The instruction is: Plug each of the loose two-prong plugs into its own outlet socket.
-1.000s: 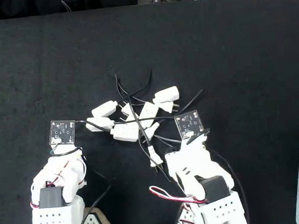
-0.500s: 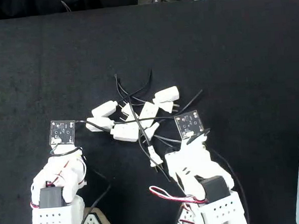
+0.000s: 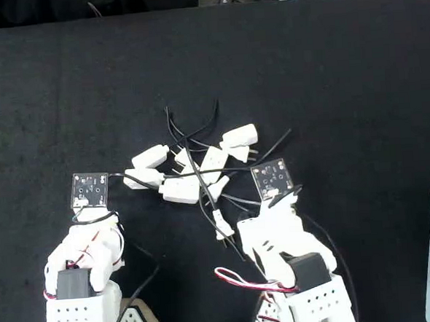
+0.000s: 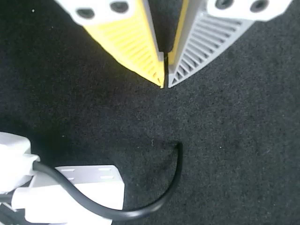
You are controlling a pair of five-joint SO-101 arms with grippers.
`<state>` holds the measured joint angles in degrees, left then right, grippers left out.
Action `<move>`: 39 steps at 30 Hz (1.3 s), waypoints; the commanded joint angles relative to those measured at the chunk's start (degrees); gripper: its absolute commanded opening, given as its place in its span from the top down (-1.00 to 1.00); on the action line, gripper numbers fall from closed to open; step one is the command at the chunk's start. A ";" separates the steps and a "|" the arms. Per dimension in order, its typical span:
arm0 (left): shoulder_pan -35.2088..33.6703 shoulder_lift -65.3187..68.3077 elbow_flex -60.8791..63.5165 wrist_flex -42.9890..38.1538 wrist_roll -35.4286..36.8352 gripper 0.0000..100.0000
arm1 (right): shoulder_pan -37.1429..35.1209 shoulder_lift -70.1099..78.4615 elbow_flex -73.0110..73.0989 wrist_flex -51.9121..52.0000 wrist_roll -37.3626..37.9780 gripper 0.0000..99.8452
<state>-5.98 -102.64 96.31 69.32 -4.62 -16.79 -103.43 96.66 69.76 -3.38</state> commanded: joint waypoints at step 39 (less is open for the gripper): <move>-17.54 -0.35 1.01 -5.63 0.09 0.94 | 1.14 -4.97 -8.31 2.29 0.09 0.97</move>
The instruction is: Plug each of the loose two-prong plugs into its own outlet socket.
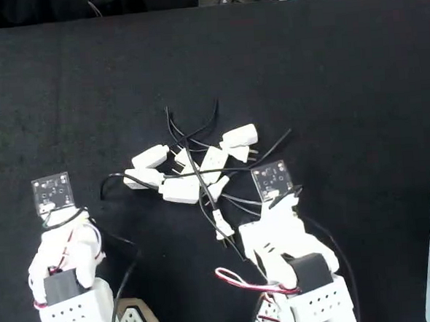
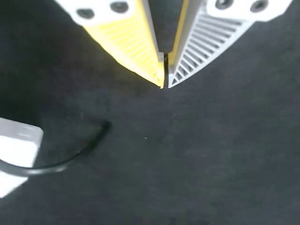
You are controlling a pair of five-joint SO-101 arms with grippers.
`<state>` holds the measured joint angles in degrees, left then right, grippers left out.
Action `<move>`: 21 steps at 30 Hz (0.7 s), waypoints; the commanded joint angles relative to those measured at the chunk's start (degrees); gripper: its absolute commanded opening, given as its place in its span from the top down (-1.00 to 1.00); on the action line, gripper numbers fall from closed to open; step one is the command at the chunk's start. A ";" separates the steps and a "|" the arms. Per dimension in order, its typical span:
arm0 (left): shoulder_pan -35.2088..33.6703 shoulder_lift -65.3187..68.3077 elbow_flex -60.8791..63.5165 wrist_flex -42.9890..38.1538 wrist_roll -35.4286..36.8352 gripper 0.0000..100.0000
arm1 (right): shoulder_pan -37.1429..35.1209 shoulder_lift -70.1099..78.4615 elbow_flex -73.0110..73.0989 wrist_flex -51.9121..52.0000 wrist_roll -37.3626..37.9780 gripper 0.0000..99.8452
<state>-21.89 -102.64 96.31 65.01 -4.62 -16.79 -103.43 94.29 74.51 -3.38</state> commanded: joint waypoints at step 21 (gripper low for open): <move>-1.54 -0.35 1.10 -1.23 0.09 0.94 | -0.53 39.08 -33.54 -6.86 2.02 0.97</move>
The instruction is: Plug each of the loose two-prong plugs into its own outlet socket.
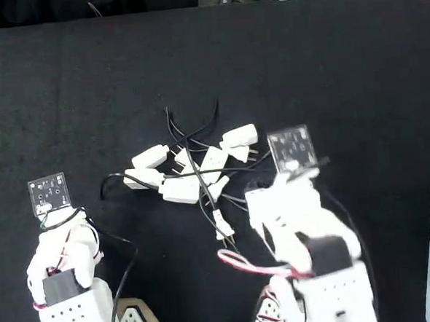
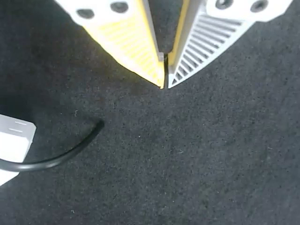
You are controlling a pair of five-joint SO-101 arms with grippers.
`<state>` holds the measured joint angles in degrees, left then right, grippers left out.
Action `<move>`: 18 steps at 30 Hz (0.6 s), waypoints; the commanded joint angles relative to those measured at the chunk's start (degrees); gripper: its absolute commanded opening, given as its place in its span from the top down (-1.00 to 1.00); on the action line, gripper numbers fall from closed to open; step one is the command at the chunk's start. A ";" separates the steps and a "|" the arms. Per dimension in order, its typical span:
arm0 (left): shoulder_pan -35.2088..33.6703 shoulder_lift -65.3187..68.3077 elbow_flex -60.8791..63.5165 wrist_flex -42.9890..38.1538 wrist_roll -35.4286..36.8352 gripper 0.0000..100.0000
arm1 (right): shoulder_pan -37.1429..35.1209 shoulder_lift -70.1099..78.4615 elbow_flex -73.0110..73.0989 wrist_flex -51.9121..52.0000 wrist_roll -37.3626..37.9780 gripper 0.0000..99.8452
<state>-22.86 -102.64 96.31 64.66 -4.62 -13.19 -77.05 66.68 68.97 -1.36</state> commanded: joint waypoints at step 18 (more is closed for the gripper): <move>-0.40 -0.26 1.10 -0.88 0.09 0.94 | -18.02 48.84 -15.08 -6.15 -11.87 0.55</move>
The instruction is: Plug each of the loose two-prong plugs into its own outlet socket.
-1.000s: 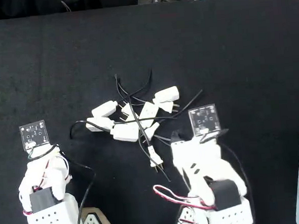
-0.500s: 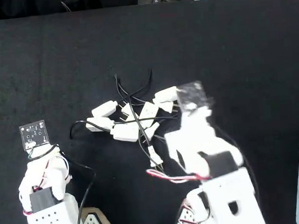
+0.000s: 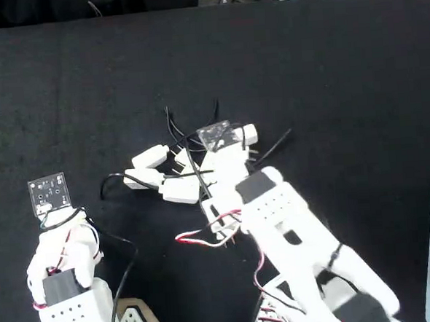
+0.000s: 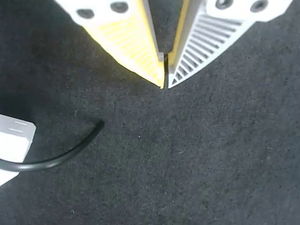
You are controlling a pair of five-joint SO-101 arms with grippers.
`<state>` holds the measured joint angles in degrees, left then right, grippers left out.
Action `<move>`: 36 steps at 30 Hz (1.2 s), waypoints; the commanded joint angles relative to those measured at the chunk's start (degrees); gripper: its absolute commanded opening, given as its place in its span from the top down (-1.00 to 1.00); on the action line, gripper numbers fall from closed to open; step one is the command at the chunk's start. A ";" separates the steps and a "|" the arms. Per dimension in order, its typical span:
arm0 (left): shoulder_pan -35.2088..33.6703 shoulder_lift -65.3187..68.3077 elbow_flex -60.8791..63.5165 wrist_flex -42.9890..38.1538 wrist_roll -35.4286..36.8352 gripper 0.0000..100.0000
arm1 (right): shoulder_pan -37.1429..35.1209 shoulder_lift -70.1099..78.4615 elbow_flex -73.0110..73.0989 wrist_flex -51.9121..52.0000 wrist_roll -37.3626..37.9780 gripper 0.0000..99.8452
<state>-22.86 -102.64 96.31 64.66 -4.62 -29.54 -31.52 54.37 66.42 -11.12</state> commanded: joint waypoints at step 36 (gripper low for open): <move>-0.40 -0.26 1.10 -0.88 0.09 0.94 | 12.66 0.75 -11.03 3.87 17.49 0.98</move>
<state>-22.86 -102.64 96.31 64.66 -4.70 -24.62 -26.15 46.02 69.76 -1.27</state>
